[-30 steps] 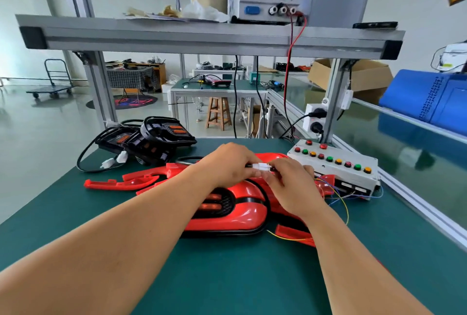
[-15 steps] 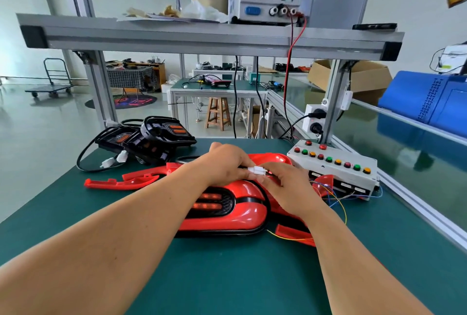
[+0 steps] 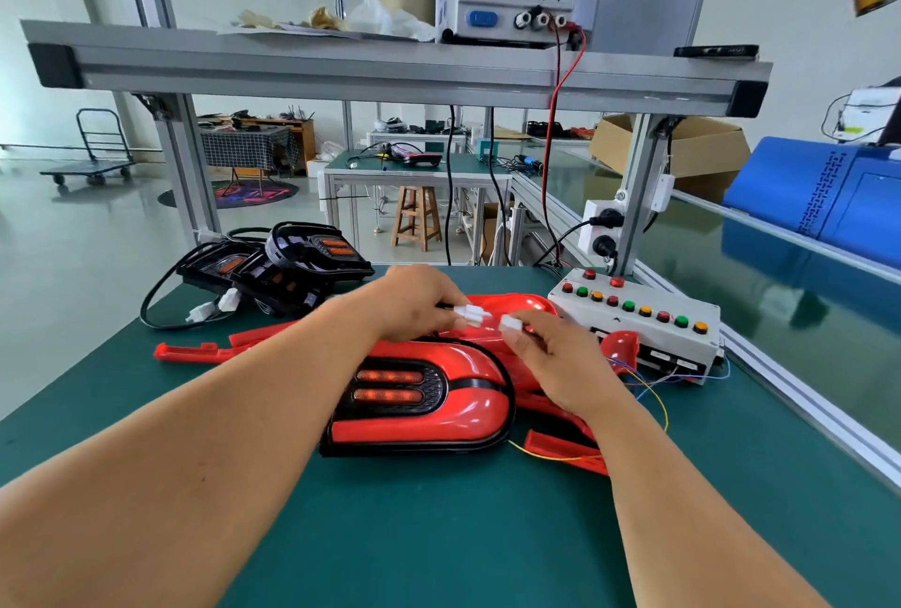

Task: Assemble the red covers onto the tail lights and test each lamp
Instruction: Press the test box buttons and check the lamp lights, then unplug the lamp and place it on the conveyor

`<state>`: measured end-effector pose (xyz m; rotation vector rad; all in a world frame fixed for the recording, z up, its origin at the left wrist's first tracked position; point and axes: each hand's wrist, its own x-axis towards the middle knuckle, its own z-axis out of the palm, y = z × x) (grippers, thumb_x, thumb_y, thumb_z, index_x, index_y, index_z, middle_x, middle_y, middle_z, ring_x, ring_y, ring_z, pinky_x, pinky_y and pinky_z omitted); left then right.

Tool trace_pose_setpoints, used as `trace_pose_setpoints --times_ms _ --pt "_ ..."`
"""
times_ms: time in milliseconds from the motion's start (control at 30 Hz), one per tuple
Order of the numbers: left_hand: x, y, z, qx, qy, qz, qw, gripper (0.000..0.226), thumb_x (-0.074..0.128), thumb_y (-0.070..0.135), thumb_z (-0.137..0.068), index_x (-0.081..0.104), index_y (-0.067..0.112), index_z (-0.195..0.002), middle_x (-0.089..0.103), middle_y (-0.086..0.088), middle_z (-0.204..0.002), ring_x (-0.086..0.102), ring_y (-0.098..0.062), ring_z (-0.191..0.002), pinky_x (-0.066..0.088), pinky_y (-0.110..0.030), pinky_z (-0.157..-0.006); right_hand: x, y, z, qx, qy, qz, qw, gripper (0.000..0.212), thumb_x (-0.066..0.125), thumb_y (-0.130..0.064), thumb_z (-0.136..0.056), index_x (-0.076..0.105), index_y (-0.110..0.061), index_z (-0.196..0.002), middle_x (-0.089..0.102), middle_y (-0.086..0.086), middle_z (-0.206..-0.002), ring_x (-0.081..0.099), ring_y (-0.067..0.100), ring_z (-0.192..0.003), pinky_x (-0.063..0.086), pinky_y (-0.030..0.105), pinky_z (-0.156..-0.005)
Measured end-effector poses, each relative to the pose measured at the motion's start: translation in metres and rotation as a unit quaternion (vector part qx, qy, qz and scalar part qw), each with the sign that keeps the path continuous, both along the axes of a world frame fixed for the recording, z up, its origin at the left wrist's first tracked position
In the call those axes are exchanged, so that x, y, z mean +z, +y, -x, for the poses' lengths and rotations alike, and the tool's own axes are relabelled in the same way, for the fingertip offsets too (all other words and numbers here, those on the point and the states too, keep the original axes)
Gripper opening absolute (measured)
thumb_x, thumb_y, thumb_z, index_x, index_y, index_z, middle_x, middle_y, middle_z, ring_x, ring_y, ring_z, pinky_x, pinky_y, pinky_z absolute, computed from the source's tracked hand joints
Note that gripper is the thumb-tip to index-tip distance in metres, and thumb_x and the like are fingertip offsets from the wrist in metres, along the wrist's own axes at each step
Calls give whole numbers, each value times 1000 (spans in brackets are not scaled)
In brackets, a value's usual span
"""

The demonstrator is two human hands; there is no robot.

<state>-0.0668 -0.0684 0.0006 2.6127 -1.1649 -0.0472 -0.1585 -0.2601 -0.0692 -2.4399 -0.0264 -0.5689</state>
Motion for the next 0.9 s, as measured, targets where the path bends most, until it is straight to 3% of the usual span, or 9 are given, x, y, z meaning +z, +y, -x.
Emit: trace_pose_setpoints --times_ms 67,133,233,300,433,533,633,733,900 --pt "5 11 -6 18 4 5 1000 22 64 33 -92 73 26 -110 72 3 -98 62 -17 -96 47 -35 -91 -2 -8 0 -29 2 -2 1000 33 51 -41 -98 64 -22 -121 59 -6 -77 53 14 -84 43 40 -93" --pt "8 19 -7 31 7 11 999 24 64 36 -91 72 30 -114 70 8 -97 62 -14 -94 47 -32 -90 -3 -8 -1 -37 2 8 999 32 50 -43 -98 64 -24 -121 54 -10 -71 50 10 -80 41 41 -96" --pt "9 20 -2 35 -4 45 998 25 65 38 -90 69 36 -115 66 15 -98 59 -10 -101 39 -35 -102 -2 -2 -3 -59 13 50 997 38 45 -47 -99 58 -30 -131 64 -13 -103 54 11 -110 28 36 -102" --pt "9 18 1 32 -22 54 998 24 64 40 -90 69 38 -114 66 12 -100 57 -12 -104 36 -41 -106 -4 -2 -5 -93 35 101 990 43 44 -51 -98 52 -33 -137 58 -8 -130 45 14 -128 20 35 -98" --pt "6 18 7 36 -69 71 994 31 65 37 -89 66 31 -120 54 6 -101 53 -18 -104 39 -38 -101 0 -1 -4 -151 1 171 974 52 52 -54 -93 49 -32 -140 43 -5 -133 31 17 -127 21 40 -102" --pt "2 19 15 40 -106 142 983 29 67 32 -88 67 25 -116 55 6 -99 55 -17 -101 39 -26 -87 7 20 0 -36 -36 84 995 51 52 -54 -92 58 -24 -133 48 -6 -116 43 14 -118 32 32 -100" --pt "-5 25 27 85 -147 217 961 25 63 32 -89 59 22 -112 58 9 -94 55 -13 -86 39 -25 -72 3 42 2 67 41 56 995 58 49 -60 -90 58 -23 -133 51 -4 -120 45 12 -119 36 32 -106" --pt "-16 35 41 138 -161 292 933 19 60 32 -90 48 22 -100 47 18 -72 45 -4 -64 30 -19 -56 -2 45 0 66 83 71 992 60 49 -61 -90 50 -27 -140 46 -3 -133 37 14 -131 29 32 -113" --pt "-35 50 62 183 -118 375 901 19 60 31 -88 42 27 -88 51 8 -54 48 -9 -55 33 -29 -51 -4 45 -3 81 127 4 989 64 54 -60 -89 43 -30 -144 48 -5 -146 45 12 -132 35 36 -113"
